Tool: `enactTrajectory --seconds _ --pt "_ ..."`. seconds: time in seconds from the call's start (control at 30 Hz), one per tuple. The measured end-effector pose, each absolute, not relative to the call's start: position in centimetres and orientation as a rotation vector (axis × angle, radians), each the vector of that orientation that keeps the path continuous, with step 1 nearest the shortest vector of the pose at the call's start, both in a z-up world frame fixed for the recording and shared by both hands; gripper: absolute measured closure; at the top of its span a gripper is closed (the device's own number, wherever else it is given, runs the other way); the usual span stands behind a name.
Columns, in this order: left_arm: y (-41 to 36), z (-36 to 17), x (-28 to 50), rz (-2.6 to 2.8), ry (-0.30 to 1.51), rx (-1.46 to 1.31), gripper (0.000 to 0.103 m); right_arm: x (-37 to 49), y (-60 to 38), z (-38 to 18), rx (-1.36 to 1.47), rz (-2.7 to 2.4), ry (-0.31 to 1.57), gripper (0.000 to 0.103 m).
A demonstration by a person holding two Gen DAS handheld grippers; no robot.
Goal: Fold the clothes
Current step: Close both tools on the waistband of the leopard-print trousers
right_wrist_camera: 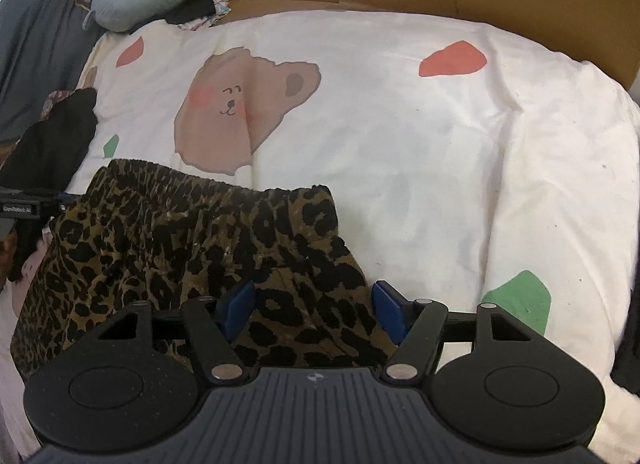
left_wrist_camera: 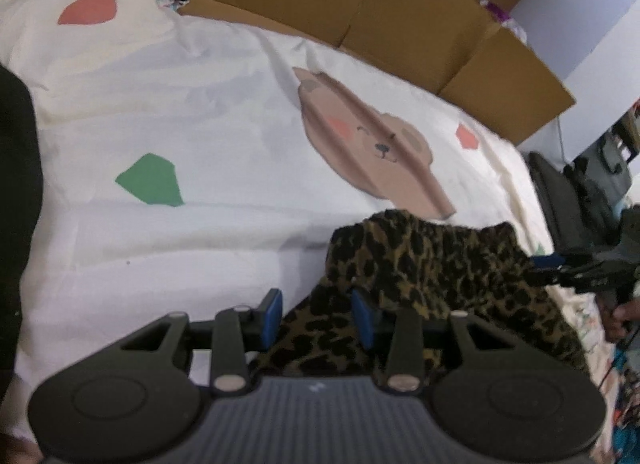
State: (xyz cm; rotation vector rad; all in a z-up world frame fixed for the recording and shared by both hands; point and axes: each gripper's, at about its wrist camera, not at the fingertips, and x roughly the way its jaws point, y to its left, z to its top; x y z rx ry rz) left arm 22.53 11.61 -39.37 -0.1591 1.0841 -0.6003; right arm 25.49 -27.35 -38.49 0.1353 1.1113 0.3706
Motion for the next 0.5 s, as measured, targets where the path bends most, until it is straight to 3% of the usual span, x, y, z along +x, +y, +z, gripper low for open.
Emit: enactTrajectory --seconds 0.33,0.5 --pt "10.5 -41.1 23.0 -0.591 1.115 -0.102 0.054 26.1 -27.6 -38.7 0.128 0.37 1.093 0.034" --pt "8.9 -41.3 22.6 -0.594 1.094 0.03 0.051 26.3 -27.2 -39.1 0.084 0.385 1.104 0.04"
